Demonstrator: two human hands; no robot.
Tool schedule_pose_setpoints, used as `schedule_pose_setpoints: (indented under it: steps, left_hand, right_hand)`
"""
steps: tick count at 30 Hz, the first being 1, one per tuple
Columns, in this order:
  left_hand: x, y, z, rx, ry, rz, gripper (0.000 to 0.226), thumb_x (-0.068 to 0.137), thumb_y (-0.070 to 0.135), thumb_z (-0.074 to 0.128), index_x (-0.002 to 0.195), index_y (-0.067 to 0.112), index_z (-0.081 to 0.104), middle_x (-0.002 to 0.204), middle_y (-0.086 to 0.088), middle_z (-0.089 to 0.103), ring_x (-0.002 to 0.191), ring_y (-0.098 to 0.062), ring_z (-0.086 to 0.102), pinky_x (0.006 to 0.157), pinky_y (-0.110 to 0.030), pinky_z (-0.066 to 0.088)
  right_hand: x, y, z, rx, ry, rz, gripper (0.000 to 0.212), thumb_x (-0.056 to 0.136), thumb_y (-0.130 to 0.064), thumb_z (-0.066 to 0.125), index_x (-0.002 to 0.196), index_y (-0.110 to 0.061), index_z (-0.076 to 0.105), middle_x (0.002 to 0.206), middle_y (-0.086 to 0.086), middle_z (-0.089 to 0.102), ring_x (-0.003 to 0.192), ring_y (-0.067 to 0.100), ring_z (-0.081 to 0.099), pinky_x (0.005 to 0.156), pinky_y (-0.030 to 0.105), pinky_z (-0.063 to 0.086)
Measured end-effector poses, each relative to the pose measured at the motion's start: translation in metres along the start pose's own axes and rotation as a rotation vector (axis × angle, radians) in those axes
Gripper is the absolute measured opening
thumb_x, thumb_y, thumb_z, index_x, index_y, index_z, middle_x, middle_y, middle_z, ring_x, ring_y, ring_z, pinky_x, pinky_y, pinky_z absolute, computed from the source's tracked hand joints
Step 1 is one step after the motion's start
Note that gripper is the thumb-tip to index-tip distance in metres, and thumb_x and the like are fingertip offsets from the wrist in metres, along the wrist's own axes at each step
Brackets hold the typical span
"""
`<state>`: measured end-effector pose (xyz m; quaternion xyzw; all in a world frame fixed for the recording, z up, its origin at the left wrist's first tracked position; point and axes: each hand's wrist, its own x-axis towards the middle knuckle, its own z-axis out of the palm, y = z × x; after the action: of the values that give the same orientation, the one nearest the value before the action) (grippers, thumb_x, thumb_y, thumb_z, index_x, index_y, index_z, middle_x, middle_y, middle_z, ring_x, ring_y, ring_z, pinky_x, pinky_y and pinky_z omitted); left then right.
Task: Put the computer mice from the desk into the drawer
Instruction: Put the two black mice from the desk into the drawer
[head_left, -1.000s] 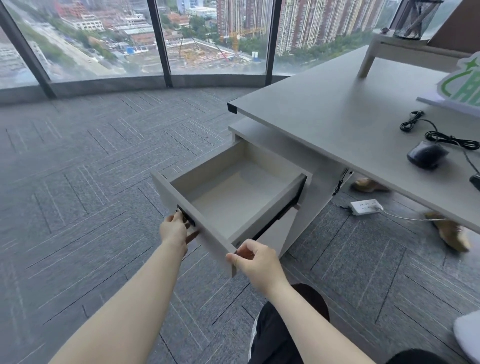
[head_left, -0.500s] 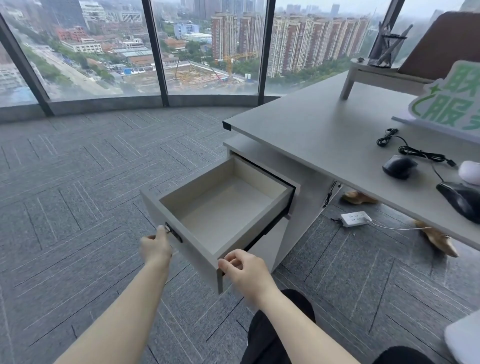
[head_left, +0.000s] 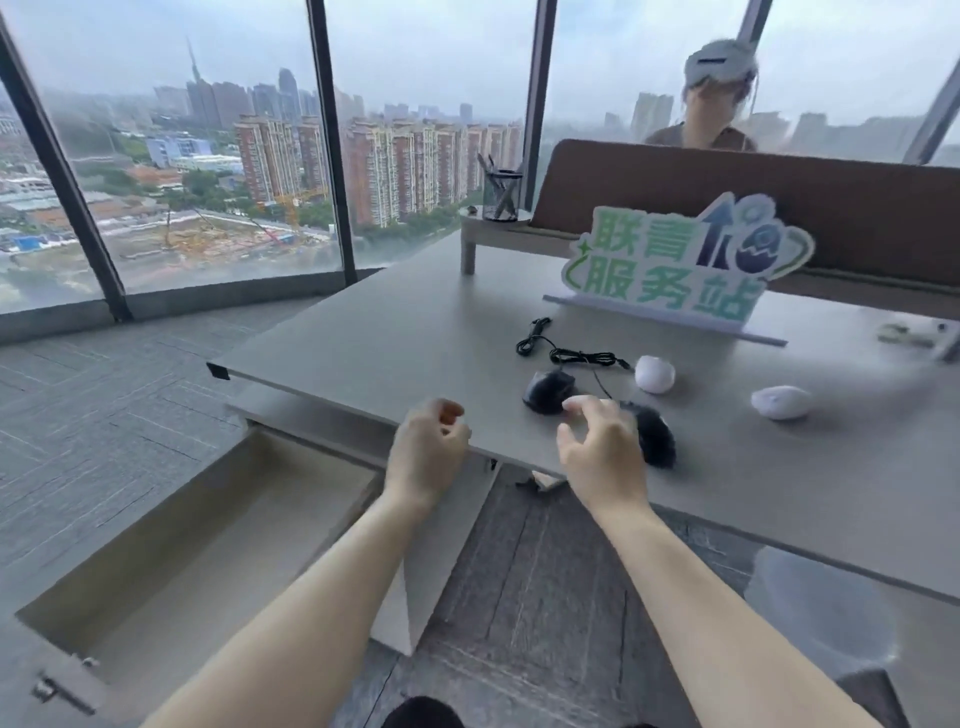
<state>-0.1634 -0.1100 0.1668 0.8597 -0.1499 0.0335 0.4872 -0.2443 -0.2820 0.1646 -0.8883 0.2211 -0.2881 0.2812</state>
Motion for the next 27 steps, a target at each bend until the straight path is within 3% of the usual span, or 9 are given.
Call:
schedule_pose_setpoints:
  steps: [3,7,11,15,18,22,24,27]
  left_hand:
    - [0.027,0.032,0.058,0.1,-0.153,0.047,0.041,0.091,0.032,0.057,0.129,0.016,0.057,0.126,-0.011,0.06,0.116,-0.027,0.057,0.097,-0.039,0.047]
    - [0.055,0.053,0.114,0.234,-0.209,0.028,0.055,0.089,0.04,0.053,0.14,0.022,0.042,0.137,-0.011,0.049,0.127,-0.032,0.042,0.099,-0.041,0.04]
    - [0.079,0.056,0.146,0.485,-0.215,0.008,0.061,0.086,0.052,0.051,0.139,0.024,0.04,0.135,-0.013,0.051,0.125,-0.035,0.042,0.098,-0.043,0.041]
    - [0.091,0.058,0.158,0.544,-0.154,0.013,0.051,0.087,0.045,0.057,0.131,0.023,0.043,0.127,-0.015,0.057,0.12,-0.037,0.047,0.093,-0.043,0.041]
    - [0.09,0.056,0.153,0.453,-0.11,-0.009,0.049,0.085,0.04,0.06,0.124,0.017,0.043,0.123,-0.016,0.056,0.117,-0.037,0.047,0.093,-0.044,0.042]
    - [0.084,0.053,0.122,0.066,-0.032,-0.108,0.051,0.082,0.035,0.061,0.124,0.012,0.045,0.122,-0.013,0.055,0.115,-0.037,0.05,0.096,-0.045,0.044]
    - [0.079,0.054,0.096,-0.143,0.019,-0.135,0.05,0.079,0.034,0.061,0.121,0.013,0.045,0.115,-0.01,0.055,0.111,-0.036,0.054,0.095,-0.046,0.046]
    - [0.07,0.063,0.045,-0.294,0.12,-0.115,0.051,0.084,0.028,0.061,0.128,0.01,0.042,0.111,-0.008,0.057,0.102,-0.032,0.058,0.086,-0.037,0.047]
  right_hand:
    - [0.032,0.044,-0.014,-0.223,-0.004,0.09,0.049,0.085,-0.024,0.065,0.132,-0.015,0.056,0.133,0.014,0.053,0.119,0.038,0.045,0.102,0.042,0.036]
    - [0.051,0.079,-0.015,-0.308,-0.147,0.203,0.066,0.087,-0.043,0.061,0.145,-0.022,0.038,0.143,0.014,0.041,0.131,0.037,0.035,0.109,0.043,0.033]
    - [0.06,0.095,-0.009,-0.28,-0.126,0.182,0.066,0.088,-0.044,0.06,0.145,-0.02,0.037,0.134,0.018,0.052,0.122,0.038,0.043,0.103,0.042,0.035]
    - [0.062,0.099,-0.003,-0.294,-0.086,0.148,0.064,0.09,-0.044,0.058,0.146,-0.02,0.039,0.131,0.016,0.055,0.119,0.037,0.045,0.1,0.042,0.037]
    - [0.061,0.098,-0.003,-0.207,-0.059,0.142,0.061,0.09,-0.039,0.06,0.144,-0.019,0.042,0.129,0.019,0.054,0.118,0.039,0.046,0.099,0.043,0.039]
    - [0.061,0.074,-0.015,0.049,0.017,0.079,0.059,0.091,-0.031,0.064,0.144,-0.017,0.043,0.135,0.017,0.051,0.125,0.035,0.044,0.103,0.039,0.037]
    - [0.06,0.05,-0.024,0.134,0.051,0.016,0.058,0.092,-0.03,0.064,0.144,-0.017,0.043,0.137,0.014,0.05,0.126,0.03,0.045,0.1,0.033,0.037]
    - [0.058,0.007,-0.036,0.245,0.079,-0.077,0.057,0.092,-0.029,0.065,0.143,-0.018,0.043,0.135,0.01,0.052,0.123,0.023,0.047,0.091,0.019,0.03]
